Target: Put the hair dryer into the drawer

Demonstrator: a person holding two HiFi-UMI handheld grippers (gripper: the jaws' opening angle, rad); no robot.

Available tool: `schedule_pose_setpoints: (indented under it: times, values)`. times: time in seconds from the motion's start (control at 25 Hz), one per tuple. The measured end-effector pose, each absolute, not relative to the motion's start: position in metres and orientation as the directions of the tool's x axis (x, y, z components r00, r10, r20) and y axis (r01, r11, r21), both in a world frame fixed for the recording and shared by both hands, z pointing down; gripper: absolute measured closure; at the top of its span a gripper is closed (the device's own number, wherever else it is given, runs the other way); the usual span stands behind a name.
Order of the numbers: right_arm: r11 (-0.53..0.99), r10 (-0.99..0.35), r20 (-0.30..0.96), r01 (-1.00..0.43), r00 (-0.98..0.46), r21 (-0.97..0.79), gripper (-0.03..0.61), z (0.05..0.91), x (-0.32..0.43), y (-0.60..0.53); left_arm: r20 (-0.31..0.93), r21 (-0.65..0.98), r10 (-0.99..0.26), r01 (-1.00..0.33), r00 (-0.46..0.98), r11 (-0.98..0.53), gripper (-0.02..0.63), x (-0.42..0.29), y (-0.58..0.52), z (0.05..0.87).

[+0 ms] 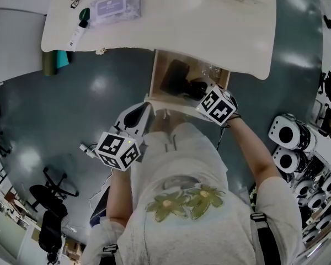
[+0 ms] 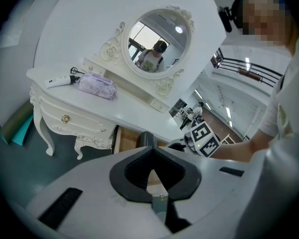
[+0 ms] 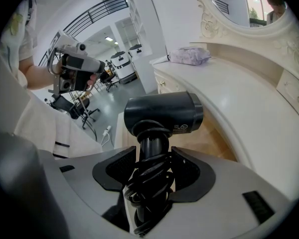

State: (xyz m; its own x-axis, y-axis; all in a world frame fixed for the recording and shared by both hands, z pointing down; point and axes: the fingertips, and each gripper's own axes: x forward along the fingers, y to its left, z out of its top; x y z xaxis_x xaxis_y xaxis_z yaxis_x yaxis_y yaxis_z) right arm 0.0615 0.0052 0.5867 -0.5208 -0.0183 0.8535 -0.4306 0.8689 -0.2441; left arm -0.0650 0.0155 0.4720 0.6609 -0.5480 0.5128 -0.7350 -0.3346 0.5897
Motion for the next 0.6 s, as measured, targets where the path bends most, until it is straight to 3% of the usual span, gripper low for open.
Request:
schedule_pose_setpoints:
  times: [0.6]
  values:
    - [0.874, -0.001, 0.863, -0.42, -0.505, -0.244, 0.362, 0.598, 0.062, 0.004, 0.538, 0.573, -0.542, -0.751, 0.646, -0.328, 0.603, -0.06, 0.019, 0.478]
